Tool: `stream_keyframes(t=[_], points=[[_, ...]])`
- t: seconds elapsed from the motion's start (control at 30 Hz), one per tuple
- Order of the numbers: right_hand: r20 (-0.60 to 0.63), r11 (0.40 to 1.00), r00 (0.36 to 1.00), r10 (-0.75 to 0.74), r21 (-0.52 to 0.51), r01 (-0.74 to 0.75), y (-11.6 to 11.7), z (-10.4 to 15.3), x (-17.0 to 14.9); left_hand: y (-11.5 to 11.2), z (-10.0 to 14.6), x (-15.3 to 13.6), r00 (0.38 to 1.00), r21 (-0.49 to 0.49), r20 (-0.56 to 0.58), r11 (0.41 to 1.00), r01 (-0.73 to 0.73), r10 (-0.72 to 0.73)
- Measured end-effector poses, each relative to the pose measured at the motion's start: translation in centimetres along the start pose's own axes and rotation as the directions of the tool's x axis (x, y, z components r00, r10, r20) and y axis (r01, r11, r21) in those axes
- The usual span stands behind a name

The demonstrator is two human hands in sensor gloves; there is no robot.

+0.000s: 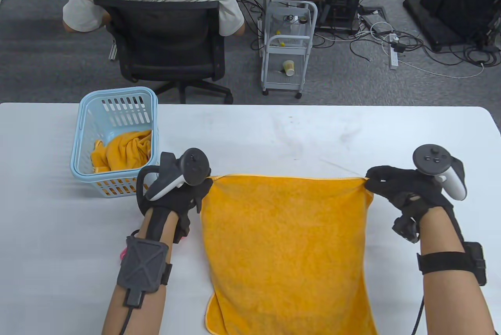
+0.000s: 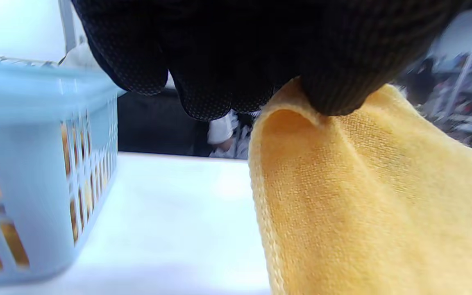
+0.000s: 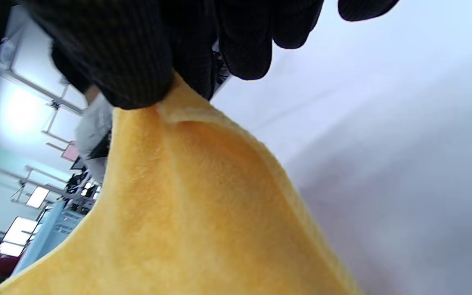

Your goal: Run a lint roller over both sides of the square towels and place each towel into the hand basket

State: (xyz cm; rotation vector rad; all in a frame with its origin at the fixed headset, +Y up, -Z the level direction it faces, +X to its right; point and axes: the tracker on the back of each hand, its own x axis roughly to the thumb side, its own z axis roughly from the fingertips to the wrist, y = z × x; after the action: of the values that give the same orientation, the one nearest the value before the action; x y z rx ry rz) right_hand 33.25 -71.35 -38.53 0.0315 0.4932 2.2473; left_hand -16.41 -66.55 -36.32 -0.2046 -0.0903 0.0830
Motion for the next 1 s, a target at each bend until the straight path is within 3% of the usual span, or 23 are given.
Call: stream_keyframes(t=[0.13,0.3,0.43,0.63,0.87,1.0], points=[[-0.112,0.997,0.994,0.017,-0.067,-0.025,2.5,-2.6,-2.6,-4.2,-2.9,0.1,0.995,-0.029,-0.085,0.998,0.05,-0.052],[-0.249,0.934,0.953,0.172,-0.266,-0.238,3.9,-3.1,-2.9,-6.2,-3.7,-0.6,0.986,-0.018,-0.15,0.998,0.067,-0.069],[-0.263,0.898,0.914,0.308,-0.238,-0.371,4.2,-2.4,-2.6,-6.1,-2.6,-1.1,0.989,-0.043,-0.125,0.997,0.07,-0.075],[-0.15,0.846,0.851,0.504,-0.115,-0.521,6.0,0.3,-1.8,-5.7,1.6,-2.9,0.993,-0.088,-0.099,0.995,0.056,-0.065],[-0.059,0.727,0.726,0.686,0.113,-0.678,9.3,3.4,-1.9,-7.2,6.6,-7.9,0.969,-0.24,-0.181,0.963,0.124,-0.17],[-0.028,0.674,0.678,0.734,0.153,-0.723,10.7,4.4,-2.1,-8.3,7.6,-10.0,0.941,-0.29,-0.246,0.944,0.158,-0.233]])
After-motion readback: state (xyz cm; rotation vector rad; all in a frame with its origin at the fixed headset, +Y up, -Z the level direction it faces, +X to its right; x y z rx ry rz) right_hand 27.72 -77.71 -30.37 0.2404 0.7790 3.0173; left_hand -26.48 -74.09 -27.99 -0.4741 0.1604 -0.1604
